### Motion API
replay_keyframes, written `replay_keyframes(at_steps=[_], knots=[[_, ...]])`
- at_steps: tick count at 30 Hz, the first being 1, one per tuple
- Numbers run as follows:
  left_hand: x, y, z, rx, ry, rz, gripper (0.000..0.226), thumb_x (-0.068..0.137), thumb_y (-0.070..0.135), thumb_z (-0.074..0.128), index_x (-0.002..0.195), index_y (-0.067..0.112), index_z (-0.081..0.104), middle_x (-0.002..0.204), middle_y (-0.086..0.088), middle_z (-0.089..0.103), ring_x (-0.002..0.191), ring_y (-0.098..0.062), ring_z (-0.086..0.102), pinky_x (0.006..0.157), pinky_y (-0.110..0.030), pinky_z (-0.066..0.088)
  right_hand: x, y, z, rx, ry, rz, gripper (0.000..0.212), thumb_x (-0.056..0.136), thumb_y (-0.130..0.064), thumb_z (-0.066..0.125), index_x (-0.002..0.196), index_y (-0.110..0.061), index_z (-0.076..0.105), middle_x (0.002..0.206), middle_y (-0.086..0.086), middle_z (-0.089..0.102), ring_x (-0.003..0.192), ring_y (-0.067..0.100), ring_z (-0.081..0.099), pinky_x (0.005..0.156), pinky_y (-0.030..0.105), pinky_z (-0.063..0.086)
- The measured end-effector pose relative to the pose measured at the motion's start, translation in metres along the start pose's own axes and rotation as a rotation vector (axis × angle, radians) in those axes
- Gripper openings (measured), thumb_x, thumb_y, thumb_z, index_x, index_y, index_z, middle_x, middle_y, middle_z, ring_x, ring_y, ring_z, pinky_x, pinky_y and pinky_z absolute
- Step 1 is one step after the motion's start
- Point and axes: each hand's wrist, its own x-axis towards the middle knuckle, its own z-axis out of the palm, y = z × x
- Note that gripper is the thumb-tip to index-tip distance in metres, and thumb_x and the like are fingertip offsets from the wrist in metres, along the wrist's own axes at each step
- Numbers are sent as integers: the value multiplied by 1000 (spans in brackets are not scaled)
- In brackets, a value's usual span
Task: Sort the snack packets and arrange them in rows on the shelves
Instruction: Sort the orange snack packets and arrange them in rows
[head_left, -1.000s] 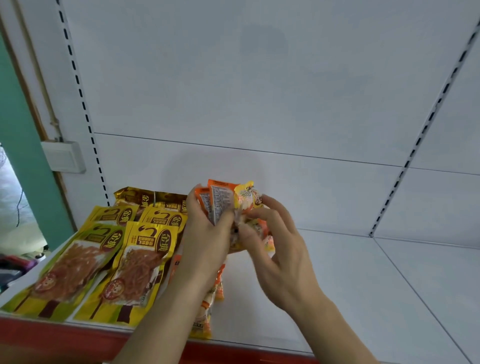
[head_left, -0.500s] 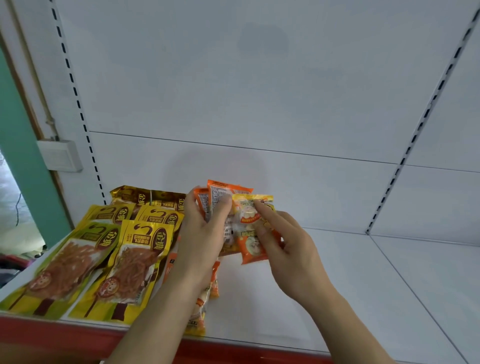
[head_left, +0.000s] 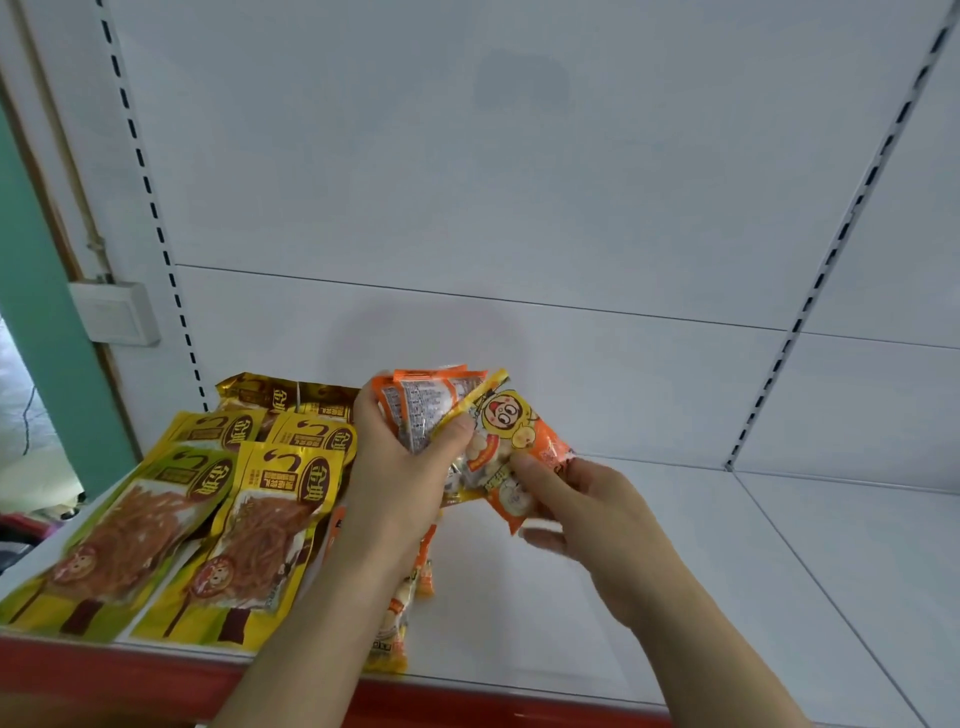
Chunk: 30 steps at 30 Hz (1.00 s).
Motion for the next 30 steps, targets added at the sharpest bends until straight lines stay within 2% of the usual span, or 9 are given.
replay_keyframes(at_steps=[4,8,11,16,19,21,24,27,30], knots=[[-4,-4,2,-7,-30,-28,69,80,37,87,136,40,46,120,11,70,108,-16,73,92,-48,61,5,-6,-3,313,115,-128,23,92,-15,70,113,-9,62,99,13,76,90,27,75,81,42,61],[-9,0,4,-48,-45,-30,69,77,51,79,136,39,45,122,10,69,110,-16,72,93,-45,61,7,-13,-15,50,8,-197,28,96,-24,66,123,-27,60,96,9,75,75,19,72,63,28,56],[-10,3,2,-52,-42,-26,78,71,58,75,140,38,44,125,10,68,109,-15,72,84,-37,63,12,-15,-19,107,-62,-191,36,97,-18,65,130,-32,61,97,13,73,71,20,64,62,32,51],[-11,3,-5,8,-62,-29,96,62,56,84,145,37,39,124,13,68,112,-10,69,93,-39,59,16,-21,-29,-44,-143,-183,46,91,-16,72,133,-31,62,77,4,69,66,22,50,62,31,45],[-12,-2,-5,46,-59,-40,81,74,35,90,140,37,44,119,10,71,107,-12,72,91,-41,61,17,-21,-25,56,60,-179,44,85,-26,79,126,-26,62,85,10,75,65,23,55,66,32,51],[-13,-3,-3,63,-30,-16,74,81,24,87,139,36,44,119,10,70,103,-10,72,80,-29,61,14,-17,-15,154,198,-174,51,81,-33,81,125,-24,58,90,9,77,71,19,69,75,34,59],[-12,-2,-3,63,35,-1,80,84,21,85,146,35,37,120,11,68,100,-6,71,69,-18,57,7,-10,3,256,154,-197,58,83,-29,79,132,-31,48,96,4,78,85,20,76,82,39,60],[-11,-1,-8,52,46,-8,86,83,25,86,150,33,33,125,8,66,108,-13,69,84,-34,60,6,-8,11,251,134,-231,69,91,-18,73,144,-45,38,100,4,77,87,19,76,80,39,60],[-8,2,-15,47,65,-2,84,83,25,86,149,32,35,124,8,66,109,-14,68,92,-39,57,18,-9,1,-30,334,-368,62,98,-19,63,145,-50,36,98,-6,73,82,9,73,75,33,60]])
